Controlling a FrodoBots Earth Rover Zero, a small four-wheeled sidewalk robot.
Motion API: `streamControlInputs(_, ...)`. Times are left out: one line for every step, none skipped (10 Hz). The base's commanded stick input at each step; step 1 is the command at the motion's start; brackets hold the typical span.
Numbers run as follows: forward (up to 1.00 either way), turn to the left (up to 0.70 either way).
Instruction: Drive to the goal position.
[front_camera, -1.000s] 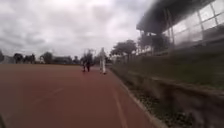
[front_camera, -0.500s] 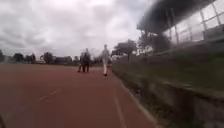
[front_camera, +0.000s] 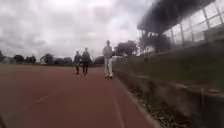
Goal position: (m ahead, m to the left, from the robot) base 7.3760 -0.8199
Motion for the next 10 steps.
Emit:
streamControlInputs(0.6, 0.0)
streamControlInputs(0.48, 0.0)
streamControlInputs(0.46, 0.0)
streamControlInputs(0.35, 0.0)
streamControlInputs(0.33, 0.0)
streamControlInputs(0.31, 0.0)
streamControlInputs(0.29, 0.0)
streamControlInputs(0.26, 0.0)
streamControlInputs(0.24, 0.0)
streamControlInputs(0.22, 0.0)
